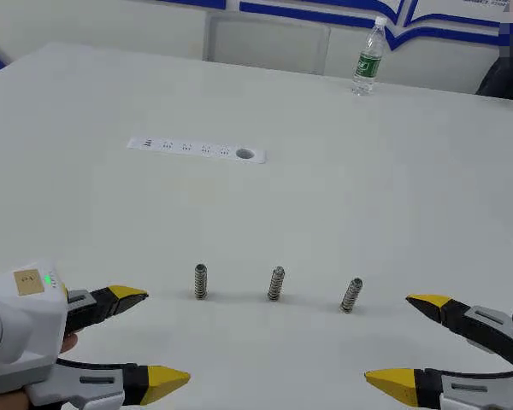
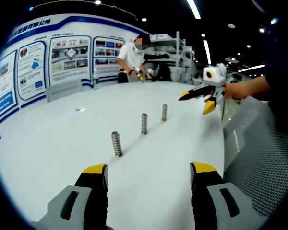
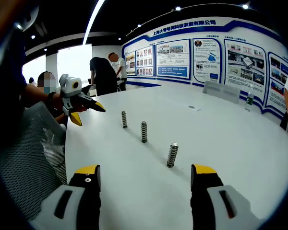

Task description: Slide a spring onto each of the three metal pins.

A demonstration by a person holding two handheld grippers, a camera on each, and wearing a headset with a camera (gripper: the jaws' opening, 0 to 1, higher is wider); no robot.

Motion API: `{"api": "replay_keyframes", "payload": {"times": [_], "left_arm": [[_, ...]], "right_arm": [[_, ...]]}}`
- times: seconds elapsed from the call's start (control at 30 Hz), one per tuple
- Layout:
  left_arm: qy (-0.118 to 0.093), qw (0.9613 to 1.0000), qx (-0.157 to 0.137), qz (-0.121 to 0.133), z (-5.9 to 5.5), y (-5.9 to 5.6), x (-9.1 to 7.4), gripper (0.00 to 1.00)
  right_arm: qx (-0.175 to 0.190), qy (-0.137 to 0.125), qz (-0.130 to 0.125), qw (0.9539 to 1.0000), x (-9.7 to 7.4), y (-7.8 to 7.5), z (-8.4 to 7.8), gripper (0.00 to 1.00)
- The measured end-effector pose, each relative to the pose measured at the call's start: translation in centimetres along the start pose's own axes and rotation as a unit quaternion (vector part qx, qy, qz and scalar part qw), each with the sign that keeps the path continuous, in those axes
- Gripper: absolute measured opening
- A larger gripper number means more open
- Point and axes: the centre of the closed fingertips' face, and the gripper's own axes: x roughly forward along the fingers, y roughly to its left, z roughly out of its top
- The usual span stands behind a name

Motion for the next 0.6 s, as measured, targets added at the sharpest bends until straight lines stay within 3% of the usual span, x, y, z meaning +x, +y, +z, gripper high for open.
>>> {"api": "replay_keyframes", "payload": {"times": [0.6], "left_arm": [[0.001, 1.0, 0.001, 0.004, 0.3, 0.11, -0.04, 0.73]], "right_arm": [[0.002, 0.0, 0.0, 1.0, 0.13, -0.24, 0.07, 0.78]]}}
